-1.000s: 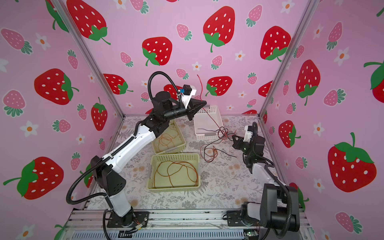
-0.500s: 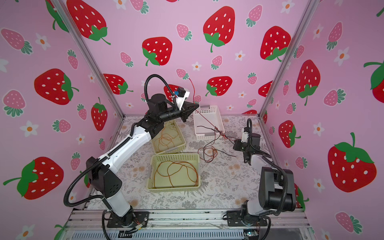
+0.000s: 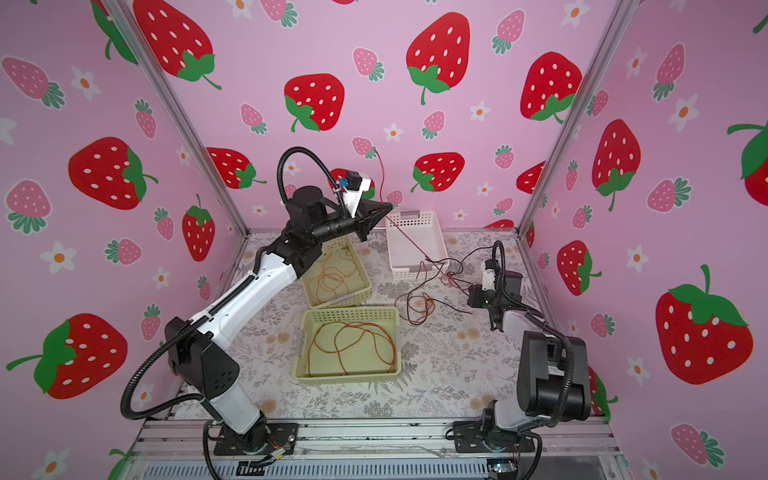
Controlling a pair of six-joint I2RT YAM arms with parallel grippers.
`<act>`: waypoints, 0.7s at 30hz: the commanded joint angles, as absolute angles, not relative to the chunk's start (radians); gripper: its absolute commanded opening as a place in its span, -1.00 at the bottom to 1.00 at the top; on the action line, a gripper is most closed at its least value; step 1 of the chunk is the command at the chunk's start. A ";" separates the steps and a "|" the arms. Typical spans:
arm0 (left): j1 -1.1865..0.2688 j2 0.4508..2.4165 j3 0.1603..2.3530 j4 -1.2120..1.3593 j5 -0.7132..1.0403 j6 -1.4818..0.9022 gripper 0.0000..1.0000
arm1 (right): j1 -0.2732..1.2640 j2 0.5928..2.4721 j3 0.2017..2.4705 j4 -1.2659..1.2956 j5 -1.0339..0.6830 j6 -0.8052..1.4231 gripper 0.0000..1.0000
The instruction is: Untangle the cables
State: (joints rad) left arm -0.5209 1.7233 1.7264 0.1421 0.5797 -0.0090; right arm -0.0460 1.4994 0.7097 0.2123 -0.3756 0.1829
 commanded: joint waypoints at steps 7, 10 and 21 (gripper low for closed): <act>-0.465 1.642 1.798 0.241 0.508 0.023 -1.00 | -0.113 1.663 0.739 0.020 -0.190 0.166 -1.00; -0.424 1.611 1.792 0.225 0.498 0.024 -1.00 | -0.114 1.688 0.750 0.016 -0.170 0.161 -1.00; -0.346 1.536 1.741 0.198 0.488 0.044 -1.00 | -0.118 1.748 0.799 -0.025 -0.088 0.122 -1.00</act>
